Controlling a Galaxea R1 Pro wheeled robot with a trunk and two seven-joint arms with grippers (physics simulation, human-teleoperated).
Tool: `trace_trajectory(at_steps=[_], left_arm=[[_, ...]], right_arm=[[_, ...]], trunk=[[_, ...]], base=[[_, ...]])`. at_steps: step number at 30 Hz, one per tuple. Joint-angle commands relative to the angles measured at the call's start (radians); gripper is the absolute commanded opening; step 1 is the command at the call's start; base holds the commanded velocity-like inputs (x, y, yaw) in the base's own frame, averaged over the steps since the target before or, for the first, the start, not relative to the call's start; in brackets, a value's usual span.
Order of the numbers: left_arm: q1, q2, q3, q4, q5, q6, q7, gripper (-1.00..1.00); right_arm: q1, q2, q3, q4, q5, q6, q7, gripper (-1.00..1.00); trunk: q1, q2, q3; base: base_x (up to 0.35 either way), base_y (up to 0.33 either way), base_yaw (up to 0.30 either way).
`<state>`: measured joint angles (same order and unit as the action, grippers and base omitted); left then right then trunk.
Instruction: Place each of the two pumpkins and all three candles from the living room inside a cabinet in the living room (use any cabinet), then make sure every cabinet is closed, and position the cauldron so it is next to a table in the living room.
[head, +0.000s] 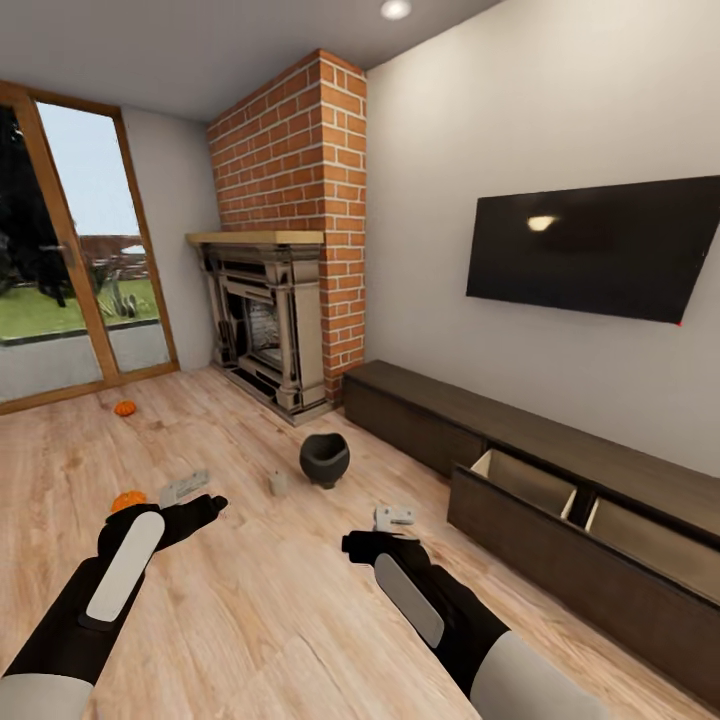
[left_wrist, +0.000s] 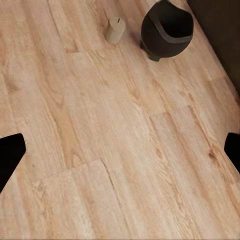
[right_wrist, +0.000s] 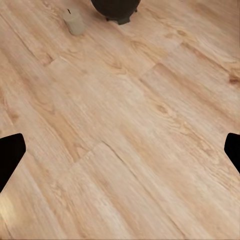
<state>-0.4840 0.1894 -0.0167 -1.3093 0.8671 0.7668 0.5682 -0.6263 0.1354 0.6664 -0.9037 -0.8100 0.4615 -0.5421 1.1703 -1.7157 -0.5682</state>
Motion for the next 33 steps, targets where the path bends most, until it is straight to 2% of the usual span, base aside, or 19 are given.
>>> trace_trajectory(at_steps=[1,15,24,33], left_arm=[[-0.001,0.001,-0.002,-0.001,0.010,0.000,0.010,1.00],[-0.001,0.001,-0.002,0.002,0.010,0.000,0.009,1.00],[-0.001,0.000,0.020,0.005,0.012,0.001,0.009,1.00],[-0.001,-0.001,0.023,0.007,0.013,0.001,0.009,1.00]], right_arm=[[-0.001,0.000,0.002,-0.002,-0.008,0.002,-0.009,1.00],[-0.001,0.000,0.004,-0.005,-0.009,0.002,-0.009,1.00],[-0.001,0.000,0.003,-0.005,-0.009,0.002,-0.009,1.00],[-0.001,0.000,0.003,-0.004,-0.009,0.000,-0.009,1.00]], trunk=[[0.001,-0.001,-0.001],[0.001,-0.001,0.000],[0.001,-0.001,0.000],[0.001,-0.001,0.000]], base=[[0.310,0.123,0.153],[0.321,0.131,0.009],[0.268,0.238,-0.215],[0.228,0.269,-0.258]])
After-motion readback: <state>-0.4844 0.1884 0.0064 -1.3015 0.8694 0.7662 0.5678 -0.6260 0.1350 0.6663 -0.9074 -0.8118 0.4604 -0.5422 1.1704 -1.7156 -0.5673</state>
